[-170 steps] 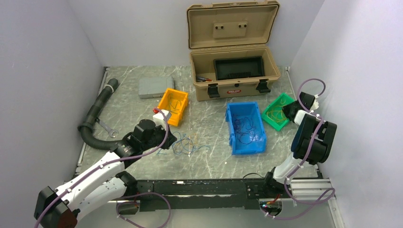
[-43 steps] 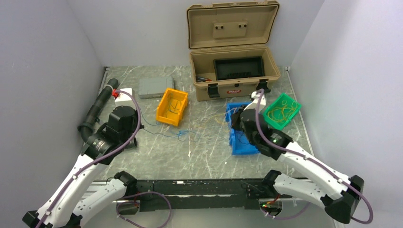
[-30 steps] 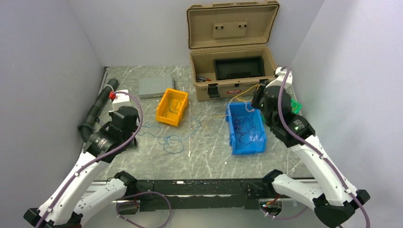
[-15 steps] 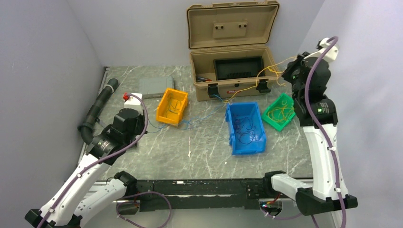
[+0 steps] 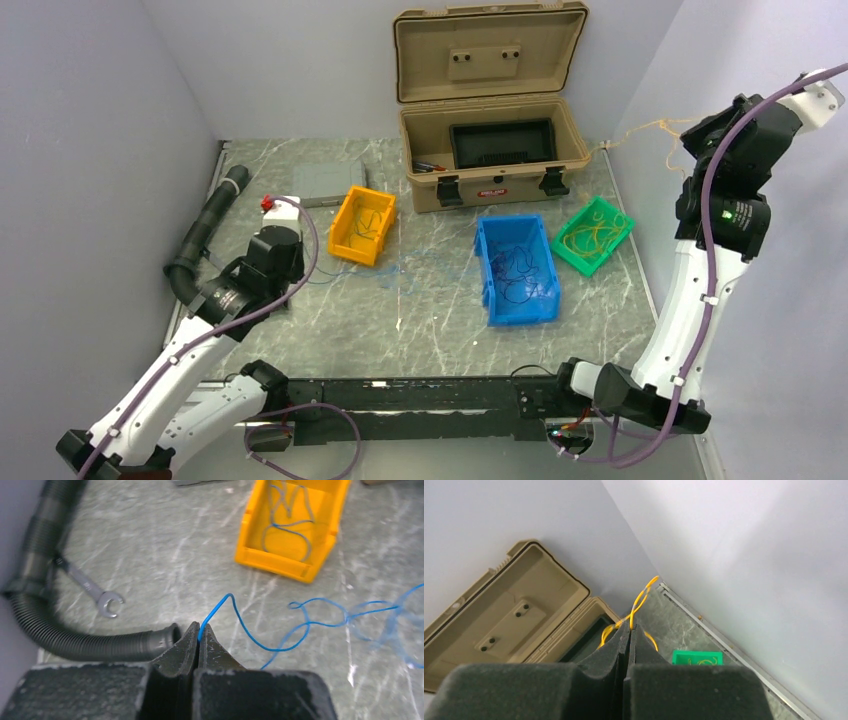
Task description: Untangle the cables
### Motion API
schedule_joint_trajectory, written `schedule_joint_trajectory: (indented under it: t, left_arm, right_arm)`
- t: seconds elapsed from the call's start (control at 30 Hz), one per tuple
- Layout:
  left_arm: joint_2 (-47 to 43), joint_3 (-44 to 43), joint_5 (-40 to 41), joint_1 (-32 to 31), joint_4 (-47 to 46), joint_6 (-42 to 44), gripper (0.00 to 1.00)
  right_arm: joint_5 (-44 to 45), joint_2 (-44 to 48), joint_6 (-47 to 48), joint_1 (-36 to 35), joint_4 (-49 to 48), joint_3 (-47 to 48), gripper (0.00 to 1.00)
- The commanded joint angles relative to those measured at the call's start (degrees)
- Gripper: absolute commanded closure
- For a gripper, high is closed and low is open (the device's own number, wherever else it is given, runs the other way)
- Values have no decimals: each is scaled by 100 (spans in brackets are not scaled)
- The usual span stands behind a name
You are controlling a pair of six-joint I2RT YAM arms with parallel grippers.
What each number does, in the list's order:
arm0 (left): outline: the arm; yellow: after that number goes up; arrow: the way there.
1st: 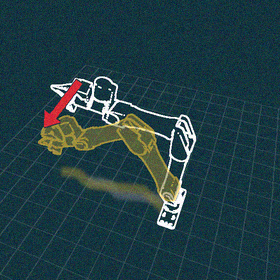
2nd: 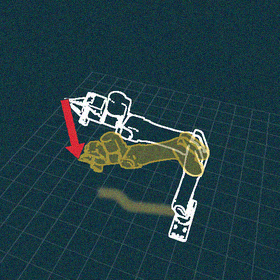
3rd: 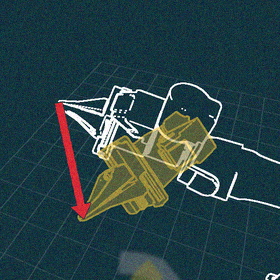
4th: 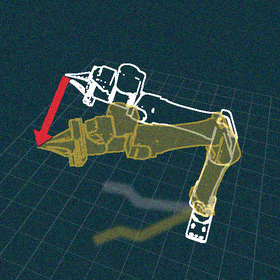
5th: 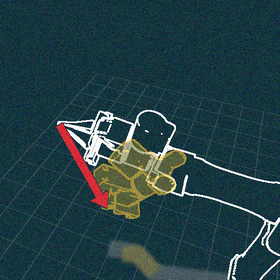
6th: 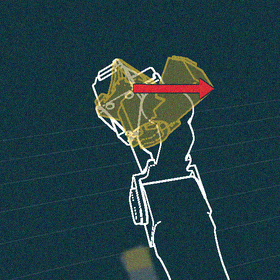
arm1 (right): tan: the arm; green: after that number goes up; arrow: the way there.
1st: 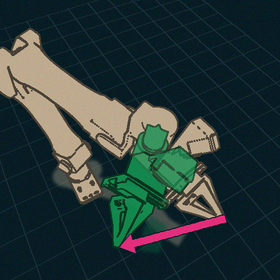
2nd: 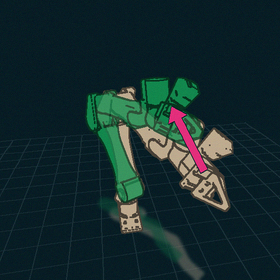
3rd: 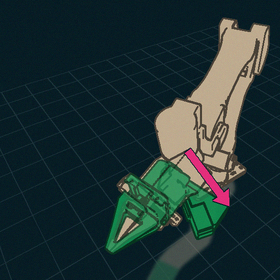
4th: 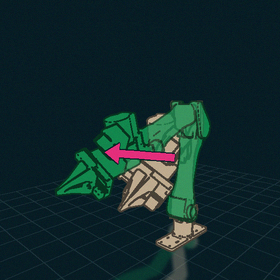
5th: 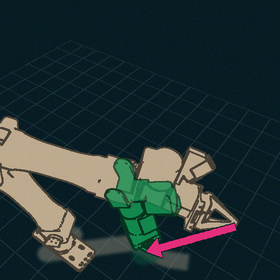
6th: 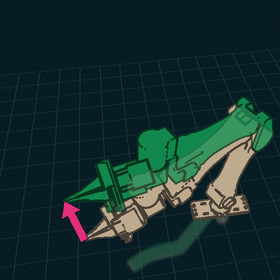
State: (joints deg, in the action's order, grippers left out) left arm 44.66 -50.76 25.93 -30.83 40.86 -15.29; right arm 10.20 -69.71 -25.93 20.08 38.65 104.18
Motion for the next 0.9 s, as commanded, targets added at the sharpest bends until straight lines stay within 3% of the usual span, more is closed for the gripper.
schedule_joint_trajectory:
  t: [0.0,0.2,0.27,0.37,0.57,0.67,0.87]
  left_arm:
    - [-126,-246,1629,12,339,-660,100]
    - [-171,-531,3161,11,1374,-2161,100]
    - [-187,-588,3134,14,1388,-2190,100]
    - [-351,-376,2340,12,611,-1395,100]
    - [-780,204,-481,8,-817,226,100]
    - [-846,253,-1189,8,-1034,487,100]
    - [-753,238,-1847,12,-1132,682,100]
  right_arm:
    - [278,62,-321,165,183,33,100]
    - [1080,80,-430,228,274,-68,100]
    - [1044,73,-401,235,255,-92,100]
    - [864,149,-333,225,77,-248,100]
    - [634,119,-200,229,6,-373,100]
    - [628,58,-194,226,71,-463,100]
    - [1061,139,-460,228,44,-1108,100]
